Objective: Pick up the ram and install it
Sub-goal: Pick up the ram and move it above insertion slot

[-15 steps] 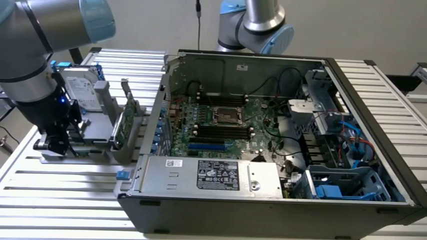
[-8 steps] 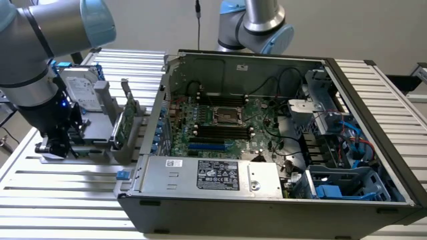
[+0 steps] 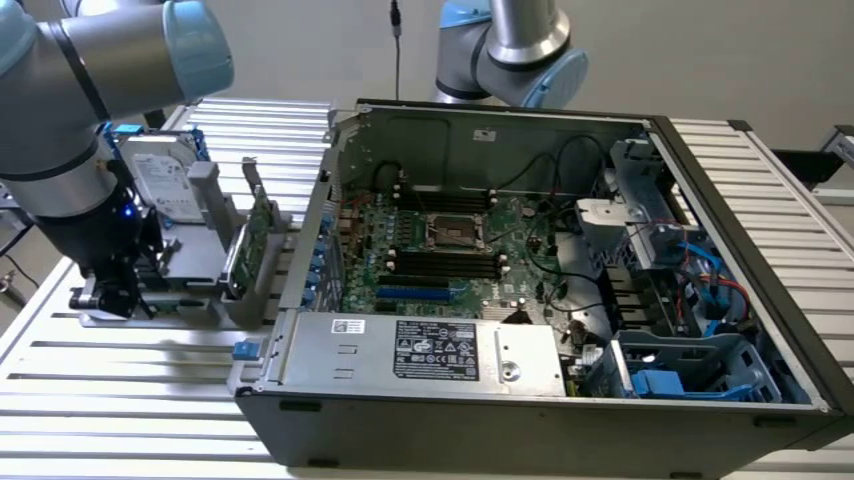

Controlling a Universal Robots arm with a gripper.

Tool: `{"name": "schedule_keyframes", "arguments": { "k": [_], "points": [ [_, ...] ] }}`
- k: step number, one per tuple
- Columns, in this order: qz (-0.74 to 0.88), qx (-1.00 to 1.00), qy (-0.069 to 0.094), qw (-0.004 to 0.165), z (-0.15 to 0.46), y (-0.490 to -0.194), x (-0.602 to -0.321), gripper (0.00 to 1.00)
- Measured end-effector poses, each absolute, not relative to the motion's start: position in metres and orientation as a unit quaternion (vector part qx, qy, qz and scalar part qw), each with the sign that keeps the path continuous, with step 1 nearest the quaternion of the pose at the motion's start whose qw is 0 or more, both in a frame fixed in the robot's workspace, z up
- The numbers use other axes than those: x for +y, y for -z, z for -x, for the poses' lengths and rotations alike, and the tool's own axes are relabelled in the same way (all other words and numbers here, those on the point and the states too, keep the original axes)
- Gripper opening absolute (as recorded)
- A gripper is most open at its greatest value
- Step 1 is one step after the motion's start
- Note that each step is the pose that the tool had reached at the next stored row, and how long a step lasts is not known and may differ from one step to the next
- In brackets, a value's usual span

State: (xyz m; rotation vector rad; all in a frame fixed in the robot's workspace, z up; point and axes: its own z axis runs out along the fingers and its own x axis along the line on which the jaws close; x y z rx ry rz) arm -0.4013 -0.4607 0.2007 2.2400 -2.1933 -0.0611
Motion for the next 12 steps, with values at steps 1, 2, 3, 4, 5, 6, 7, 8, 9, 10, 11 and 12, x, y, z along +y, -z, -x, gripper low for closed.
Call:
{"name": "schedule_keyframes", "arguments": {
  "k": [1,2,3,4,5,6,7,8,9,10,11,12],
  "points": [
    [-0.714,-0.699,0.020,0.003,0.4015,-0.2003,-0.4607,0.48],
    [-0.714,-0.699,0.021,0.002,0.4018,-0.2001,-0.4607,0.48],
    [-0.714,-0.699,0.022,0.001,0.4024,-0.1998,-0.4608,0.48],
    [-0.714,-0.699,0.022,0.001,0.4032,-0.1996,-0.4607,0.48],
    [-0.714,-0.699,0.023,0.000,0.4041,-0.1995,-0.4608,0.48],
    [-0.714,-0.699,0.023,0.000,0.4045,-0.1993,-0.4608,0.48],
    [-0.714,-0.699,0.024,-0.001,0.4047,-0.1991,-0.4608,0.48],
    [-0.714,-0.699,0.024,-0.001,0.4048,-0.1987,-0.4607,0.48],
    [-0.714,-0.699,0.024,-0.001,0.4051,-0.1984,-0.4607,0.48],
    [-0.714,-0.699,0.024,-0.001,0.4054,-0.1981,-0.4608,0.48],
    [-0.714,-0.699,0.025,-0.001,0.4058,-0.1979,-0.4608,0.48],
    [-0.714,-0.699,0.025,-0.002,0.4063,-0.1978,-0.4607,0.48]
  ]
}}
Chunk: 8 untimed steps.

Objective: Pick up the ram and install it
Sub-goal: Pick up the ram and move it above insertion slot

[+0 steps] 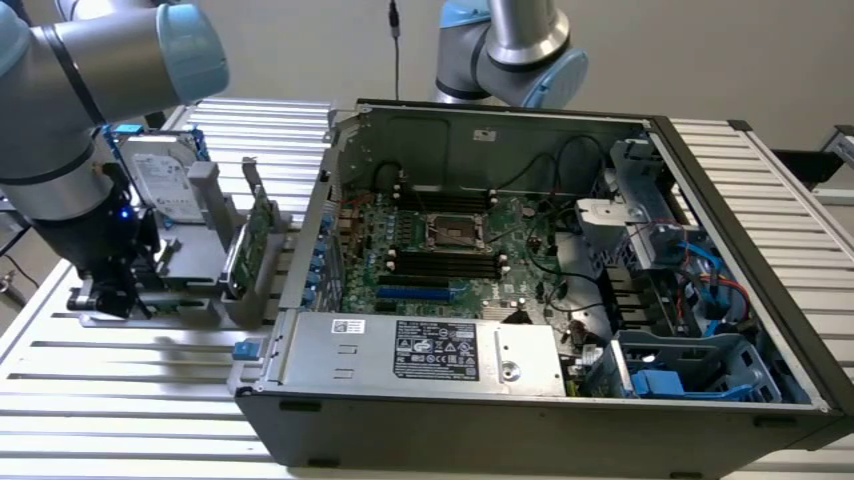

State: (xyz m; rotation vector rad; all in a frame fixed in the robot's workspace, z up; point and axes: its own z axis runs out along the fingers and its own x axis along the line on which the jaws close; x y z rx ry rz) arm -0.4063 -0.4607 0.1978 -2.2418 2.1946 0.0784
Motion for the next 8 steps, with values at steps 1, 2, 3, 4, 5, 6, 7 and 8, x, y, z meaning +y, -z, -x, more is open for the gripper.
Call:
{"name": "schedule_keyframes", "arguments": {
  "k": [1,2,3,4,5,6,7,8],
  "points": [
    [0.714,0.699,-0.025,0.002,0.4067,-0.1975,-0.4607,0.48],
    [0.714,0.699,-0.026,0.002,0.4068,-0.1973,-0.4607,0.48],
    [0.714,0.699,-0.026,0.003,0.4069,-0.1970,-0.4607,0.48],
    [0.714,0.699,-0.026,0.003,0.4070,-0.1966,-0.4606,0.48],
    [0.714,0.699,-0.026,0.003,0.4070,-0.1962,-0.4606,0.48],
    [0.714,0.699,-0.027,0.004,0.4070,-0.1959,-0.4607,0.48],
    [0.714,0.699,-0.027,0.004,0.4070,-0.1957,-0.4607,0.46],
    [0.714,0.699,-0.027,0.004,0.4070,-0.1954,-0.4607,0.46]
  ]
}}
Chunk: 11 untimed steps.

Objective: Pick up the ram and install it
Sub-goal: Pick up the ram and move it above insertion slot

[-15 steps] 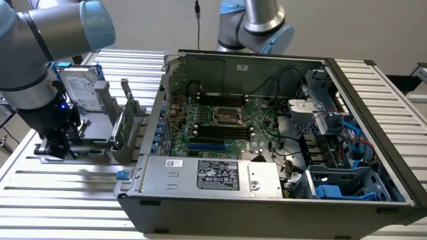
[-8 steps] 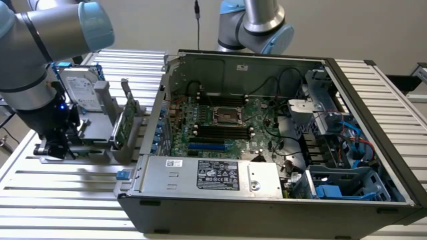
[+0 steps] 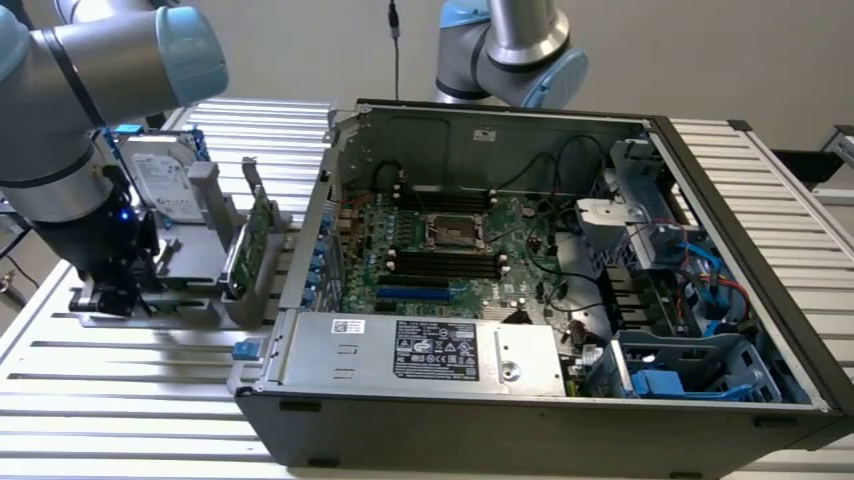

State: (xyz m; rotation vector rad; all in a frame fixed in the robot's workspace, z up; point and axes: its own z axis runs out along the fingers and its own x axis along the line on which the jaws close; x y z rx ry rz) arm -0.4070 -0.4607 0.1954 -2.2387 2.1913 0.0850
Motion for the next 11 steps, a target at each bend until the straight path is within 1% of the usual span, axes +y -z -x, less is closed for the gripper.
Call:
{"name": "schedule_keyframes", "arguments": {
  "k": [2,4,5,11],
  "points": [
    [0.714,0.699,-0.027,0.004,0.4070,-0.1950,-0.4608,0.33],
    [0.714,0.699,-0.027,0.004,0.4069,-0.1949,-0.4609,0.33],
    [0.714,0.699,-0.027,0.004,0.4070,-0.1948,-0.4609,0.27],
    [0.713,0.701,-0.028,0.004,0.4069,-0.1948,-0.4610,0.27]
  ]
}}
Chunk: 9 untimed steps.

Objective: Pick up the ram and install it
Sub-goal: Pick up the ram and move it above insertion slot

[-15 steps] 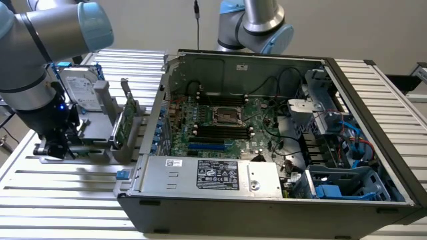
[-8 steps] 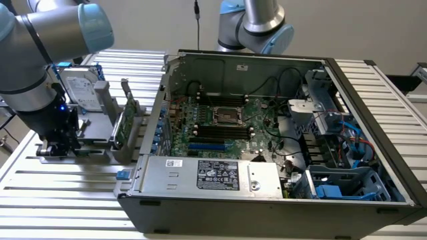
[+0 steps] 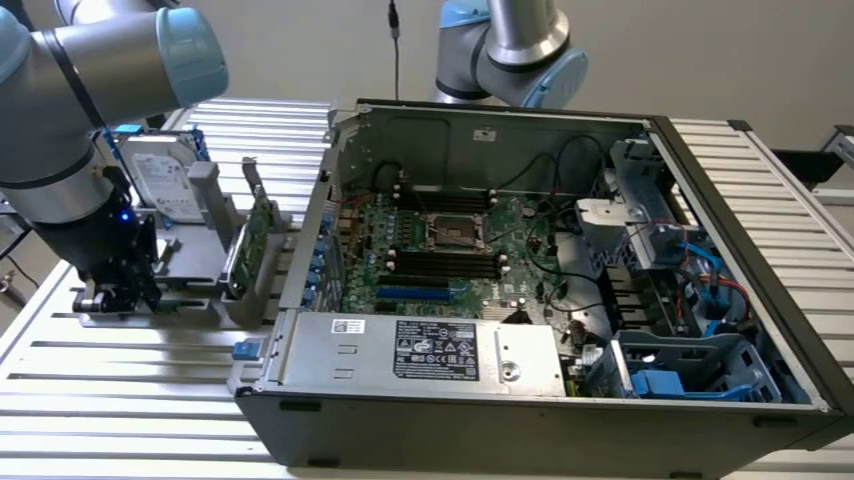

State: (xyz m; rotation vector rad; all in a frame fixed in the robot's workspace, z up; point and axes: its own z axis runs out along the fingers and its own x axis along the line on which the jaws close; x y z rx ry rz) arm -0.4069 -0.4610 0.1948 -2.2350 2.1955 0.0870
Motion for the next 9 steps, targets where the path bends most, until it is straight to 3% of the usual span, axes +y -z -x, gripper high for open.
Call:
{"name": "schedule_keyframes", "arguments": {
  "k": [9],
  "points": [
    [0.711,0.703,-0.027,0.003,0.4066,-0.1947,-0.4610,0.27]
  ]
}}
